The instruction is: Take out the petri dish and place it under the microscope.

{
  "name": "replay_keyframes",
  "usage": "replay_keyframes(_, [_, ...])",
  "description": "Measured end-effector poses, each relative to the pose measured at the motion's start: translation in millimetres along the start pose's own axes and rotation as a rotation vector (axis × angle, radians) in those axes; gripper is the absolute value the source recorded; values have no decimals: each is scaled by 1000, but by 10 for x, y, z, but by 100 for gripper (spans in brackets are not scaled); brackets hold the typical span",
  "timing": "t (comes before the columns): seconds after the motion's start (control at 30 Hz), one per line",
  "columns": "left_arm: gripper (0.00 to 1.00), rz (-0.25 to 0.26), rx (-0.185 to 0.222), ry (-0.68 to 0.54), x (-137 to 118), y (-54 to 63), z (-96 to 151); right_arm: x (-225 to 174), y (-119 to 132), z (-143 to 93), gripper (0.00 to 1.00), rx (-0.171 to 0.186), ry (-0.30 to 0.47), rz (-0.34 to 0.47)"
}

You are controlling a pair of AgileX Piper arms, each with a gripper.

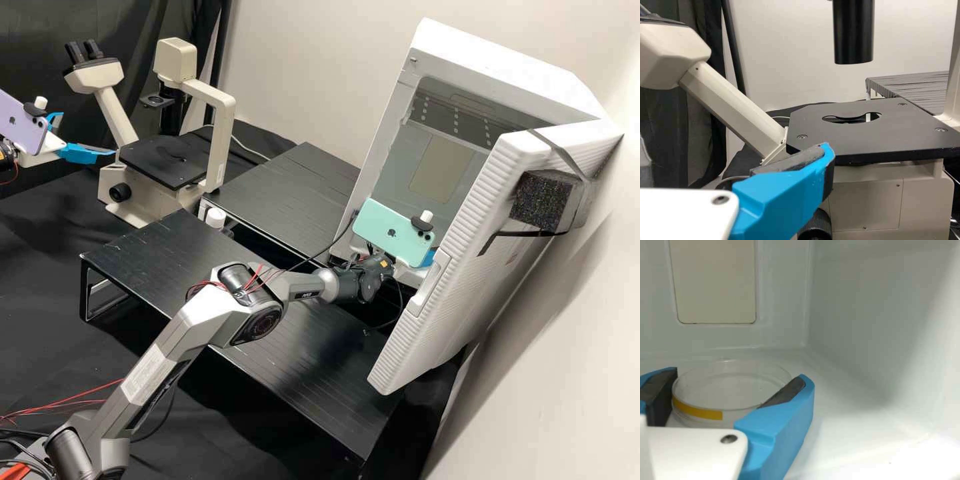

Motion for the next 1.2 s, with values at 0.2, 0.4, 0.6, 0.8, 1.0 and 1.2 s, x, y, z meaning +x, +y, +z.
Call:
replay_keyframes(0.2, [100,0,0,0,0,0,0,0,-7,1,0,0,-1,-2])
replay_keyframes(0.4, [100,0,0,0,0,0,0,-5,-31,22,0,2,-5,-8])
replay_keyframes(0.6, [100,0,0,0,0,0,0,-66,-79,36,0,26,22,-15])
replay_keyframes(0.8, [100,0,0,0,0,0,0,-236,15,55,0,34,40,-2])
replay_keyframes(1.0, [100,0,0,0,0,0,0,-516,136,119,0,56,56,21])
replay_keyframes(1.2, [100,0,0,0,0,0,0,-897,164,163,0,92,69,33])
